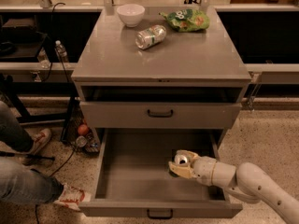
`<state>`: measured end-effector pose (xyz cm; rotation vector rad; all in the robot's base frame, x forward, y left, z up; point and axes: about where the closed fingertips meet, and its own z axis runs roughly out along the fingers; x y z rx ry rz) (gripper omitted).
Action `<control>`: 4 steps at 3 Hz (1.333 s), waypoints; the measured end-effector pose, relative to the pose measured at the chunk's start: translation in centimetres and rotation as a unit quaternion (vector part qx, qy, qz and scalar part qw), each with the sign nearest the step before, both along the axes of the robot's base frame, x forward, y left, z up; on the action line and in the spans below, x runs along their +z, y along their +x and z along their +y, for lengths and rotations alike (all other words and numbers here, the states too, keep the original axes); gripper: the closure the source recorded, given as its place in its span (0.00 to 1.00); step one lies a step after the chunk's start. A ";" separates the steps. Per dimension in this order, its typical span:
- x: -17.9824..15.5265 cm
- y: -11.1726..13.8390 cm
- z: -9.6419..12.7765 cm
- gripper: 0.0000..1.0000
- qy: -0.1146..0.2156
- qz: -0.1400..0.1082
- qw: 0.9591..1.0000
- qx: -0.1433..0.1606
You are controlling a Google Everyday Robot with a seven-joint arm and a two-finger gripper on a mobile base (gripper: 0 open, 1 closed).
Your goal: Pick green can from middle drawer and place on counter
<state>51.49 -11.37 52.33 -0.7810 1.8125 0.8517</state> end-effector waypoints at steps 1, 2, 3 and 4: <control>1.6 -0.5 -1.6 1.00 0.008 0.001 1.000 -0.014; 6.1 -1.9 -4.7 1.00 0.009 -0.008 0.999 -0.045; 11.7 -3.2 -8.5 1.00 -0.001 -0.024 0.996 -0.085; 17.6 -3.6 -11.0 1.00 -0.018 -0.041 0.994 -0.103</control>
Offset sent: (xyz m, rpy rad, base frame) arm -0.0413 -0.1065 0.1315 -0.0033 -0.0575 -0.2012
